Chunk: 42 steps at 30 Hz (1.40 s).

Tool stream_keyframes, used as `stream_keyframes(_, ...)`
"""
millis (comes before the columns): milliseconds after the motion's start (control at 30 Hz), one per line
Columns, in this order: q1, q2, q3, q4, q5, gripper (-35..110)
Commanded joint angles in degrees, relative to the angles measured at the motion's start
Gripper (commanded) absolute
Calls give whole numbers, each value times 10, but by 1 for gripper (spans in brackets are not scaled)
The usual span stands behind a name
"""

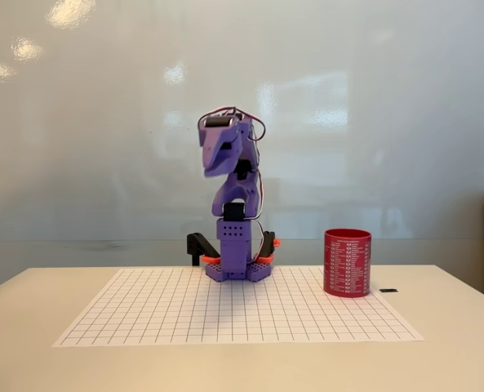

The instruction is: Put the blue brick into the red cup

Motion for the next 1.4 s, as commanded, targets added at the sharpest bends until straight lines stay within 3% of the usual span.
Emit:
stream_keyframes(0, 3, 109, -30, 79, 4, -1)
stream_keyframes(233, -56, 231, -27, 96, -12, -1)
stream_keyframes(533, -149, 243, 27, 132, -14, -1)
stream_keyframes(1033, -219, 246, 420, 30, 11, -1)
stream_keyframes(1367, -214, 246, 420, 162, 67, -1)
